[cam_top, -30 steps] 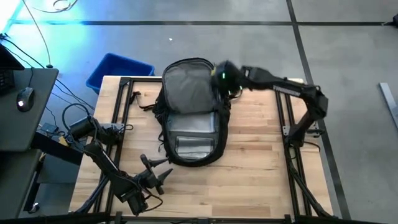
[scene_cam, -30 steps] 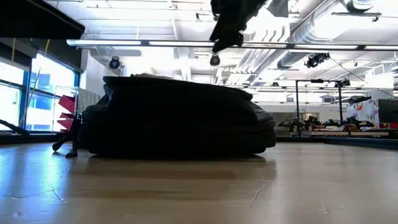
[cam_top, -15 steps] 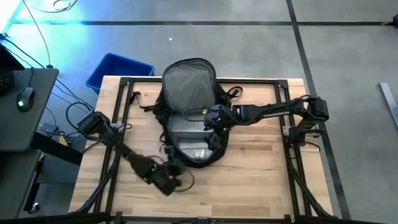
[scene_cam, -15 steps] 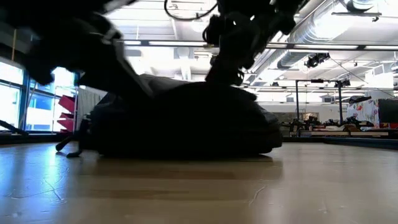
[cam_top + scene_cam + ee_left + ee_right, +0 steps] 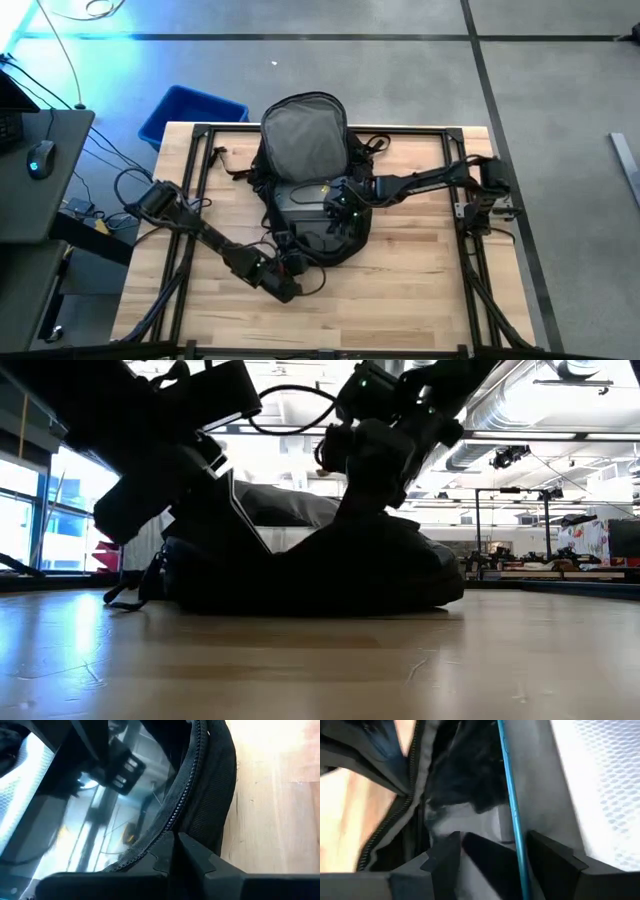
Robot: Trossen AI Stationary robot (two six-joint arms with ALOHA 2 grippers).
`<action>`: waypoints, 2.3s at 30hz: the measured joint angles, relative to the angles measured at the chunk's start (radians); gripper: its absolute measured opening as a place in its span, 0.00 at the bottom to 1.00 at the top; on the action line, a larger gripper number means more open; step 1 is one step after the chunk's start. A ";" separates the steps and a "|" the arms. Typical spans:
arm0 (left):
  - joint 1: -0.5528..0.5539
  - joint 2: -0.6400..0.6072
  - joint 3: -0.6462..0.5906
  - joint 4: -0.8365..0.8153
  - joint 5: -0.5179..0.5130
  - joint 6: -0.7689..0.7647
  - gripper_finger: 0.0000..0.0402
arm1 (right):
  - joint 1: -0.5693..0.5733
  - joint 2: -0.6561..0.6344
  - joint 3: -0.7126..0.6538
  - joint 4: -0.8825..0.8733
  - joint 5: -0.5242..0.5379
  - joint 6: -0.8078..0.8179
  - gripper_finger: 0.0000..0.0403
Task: Unpack backpack
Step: Remove the blue cellphone from the black back pack
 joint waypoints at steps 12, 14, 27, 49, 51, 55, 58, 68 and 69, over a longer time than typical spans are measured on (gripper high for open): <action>-0.024 0.002 -0.003 0.002 -0.034 0.004 0.01 | 0.073 -0.009 0.012 0.003 -0.040 0.098 0.16; -0.045 0.003 0.001 -0.005 -0.050 0.024 0.01 | 0.079 -0.027 0.027 -0.026 -0.011 0.106 0.16; -0.116 0.006 0.033 -0.077 -0.186 0.039 0.01 | 0.065 -0.460 0.133 -0.488 0.532 0.232 0.16; -0.122 0.003 0.034 -0.037 -0.154 -0.029 0.01 | -0.270 -1.002 -0.782 -0.159 0.630 1.003 0.16; -0.123 0.003 0.035 -0.019 -0.136 -0.016 0.01 | -0.294 -0.977 -0.879 0.009 0.629 1.049 0.17; -0.124 0.003 0.035 0.013 -0.126 0.007 0.01 | -0.307 -0.929 -1.005 0.253 0.648 1.110 0.26; -0.124 0.003 0.035 0.018 -0.126 0.025 0.01 | -0.302 -0.901 -1.051 0.326 0.641 1.109 0.32; -0.124 0.002 0.035 0.025 -0.126 0.035 0.01 | -0.291 -0.887 -1.051 0.557 0.677 0.941 0.42; -0.126 0.002 0.035 0.024 -0.126 0.039 0.01 | -0.284 -0.887 -1.043 0.564 0.679 0.919 0.43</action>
